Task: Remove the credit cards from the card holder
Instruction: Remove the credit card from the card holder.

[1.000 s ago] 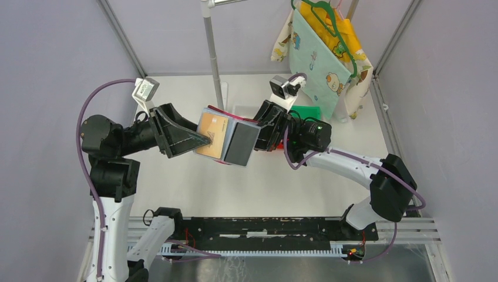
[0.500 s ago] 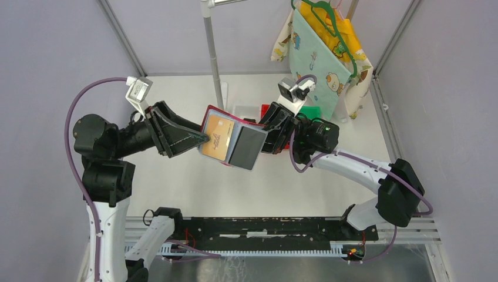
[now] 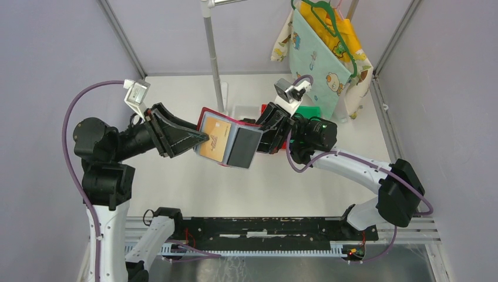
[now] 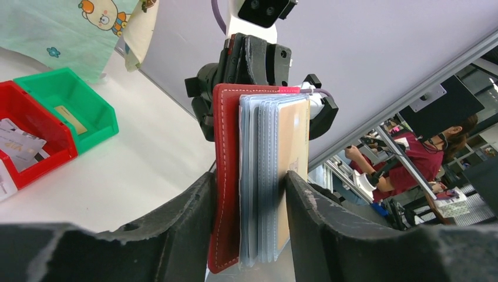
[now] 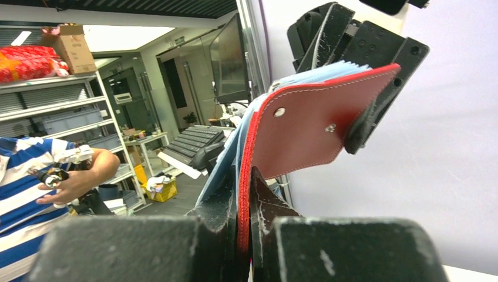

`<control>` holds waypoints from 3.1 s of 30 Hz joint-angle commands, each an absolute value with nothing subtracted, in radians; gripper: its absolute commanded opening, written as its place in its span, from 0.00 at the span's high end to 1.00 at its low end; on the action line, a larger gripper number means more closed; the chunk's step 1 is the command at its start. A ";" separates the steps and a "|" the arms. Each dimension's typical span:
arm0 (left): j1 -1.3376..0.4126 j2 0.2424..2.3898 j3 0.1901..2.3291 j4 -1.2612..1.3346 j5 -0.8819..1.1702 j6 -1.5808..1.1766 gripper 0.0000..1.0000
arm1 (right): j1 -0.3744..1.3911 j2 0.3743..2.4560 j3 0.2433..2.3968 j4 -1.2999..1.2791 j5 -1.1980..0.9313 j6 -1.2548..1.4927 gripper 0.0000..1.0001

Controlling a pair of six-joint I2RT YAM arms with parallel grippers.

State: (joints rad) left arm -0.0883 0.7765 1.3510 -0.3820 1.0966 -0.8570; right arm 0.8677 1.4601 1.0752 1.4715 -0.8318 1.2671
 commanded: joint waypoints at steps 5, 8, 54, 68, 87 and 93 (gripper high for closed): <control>-0.090 0.762 1.370 -0.334 1.095 -0.832 0.55 | 0.862 1.426 1.102 1.322 -0.847 1.113 1.00; -0.089 0.765 1.378 -0.344 1.092 -0.825 0.57 | 0.859 1.424 1.105 1.284 -0.845 1.083 1.00; -0.089 0.787 1.393 -0.583 1.069 -0.458 0.94 | 0.736 1.260 1.007 0.853 -0.790 0.829 0.44; -0.089 0.856 1.349 -0.730 0.933 -0.260 0.98 | 0.634 1.060 1.088 0.291 -0.608 0.520 0.19; -0.088 0.891 1.322 -0.752 0.886 -0.210 0.98 | 0.787 1.226 0.992 0.811 -0.704 0.950 0.35; -0.089 0.885 1.324 -0.743 0.921 -0.217 0.98 | 0.846 1.327 1.000 0.862 -0.679 0.977 0.39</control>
State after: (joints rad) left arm -0.0895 0.8967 1.3132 -0.7914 0.8818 -0.2455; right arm 0.8234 1.2881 0.9943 0.7444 -0.6971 0.9287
